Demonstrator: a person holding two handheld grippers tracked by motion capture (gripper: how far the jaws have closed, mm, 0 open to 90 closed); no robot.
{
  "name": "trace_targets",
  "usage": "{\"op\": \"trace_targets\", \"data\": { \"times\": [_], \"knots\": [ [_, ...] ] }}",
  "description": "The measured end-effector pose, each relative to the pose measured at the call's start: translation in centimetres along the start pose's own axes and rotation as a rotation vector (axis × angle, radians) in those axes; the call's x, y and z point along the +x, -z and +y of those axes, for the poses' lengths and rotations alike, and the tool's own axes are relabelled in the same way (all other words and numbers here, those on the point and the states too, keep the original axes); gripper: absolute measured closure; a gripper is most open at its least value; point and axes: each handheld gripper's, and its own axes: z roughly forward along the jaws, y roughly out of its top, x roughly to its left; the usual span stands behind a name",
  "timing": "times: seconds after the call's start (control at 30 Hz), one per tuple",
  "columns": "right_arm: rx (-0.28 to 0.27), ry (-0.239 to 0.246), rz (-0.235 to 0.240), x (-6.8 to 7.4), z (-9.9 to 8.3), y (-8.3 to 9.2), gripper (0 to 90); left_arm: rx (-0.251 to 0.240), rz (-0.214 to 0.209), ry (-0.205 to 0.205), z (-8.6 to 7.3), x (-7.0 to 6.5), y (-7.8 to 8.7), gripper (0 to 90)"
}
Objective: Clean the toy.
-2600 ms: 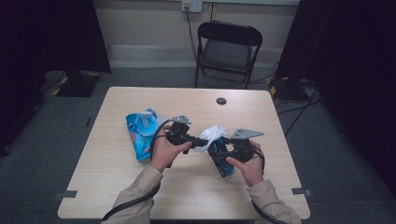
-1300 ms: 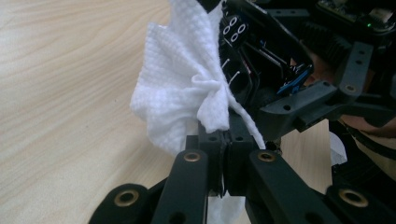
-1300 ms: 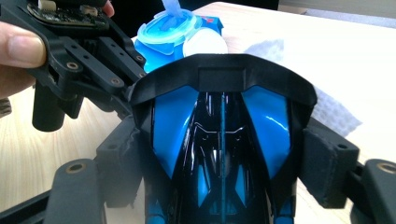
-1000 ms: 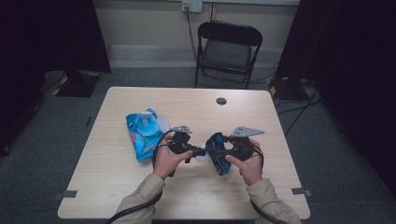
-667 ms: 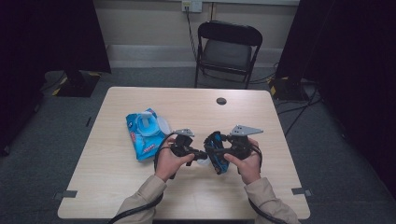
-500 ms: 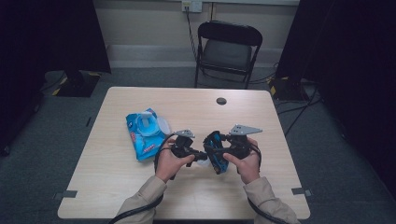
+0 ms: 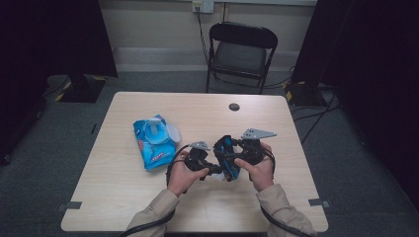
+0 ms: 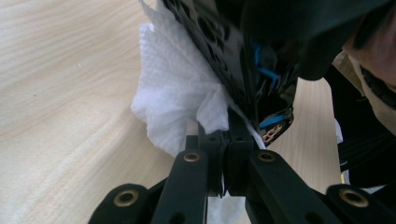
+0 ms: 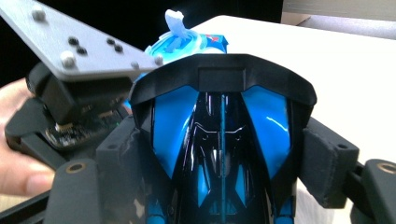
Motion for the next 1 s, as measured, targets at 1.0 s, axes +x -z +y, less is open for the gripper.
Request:
{"op": "trace_targets", "data": {
  "times": [1.0],
  "knots": [
    [-0.031, -0.010, 0.006, -0.1, 0.5, 0.8, 25.6, 0.022, -0.008, 0.024, -1.1, 0.2, -0.5, 88.2]
  ]
}}
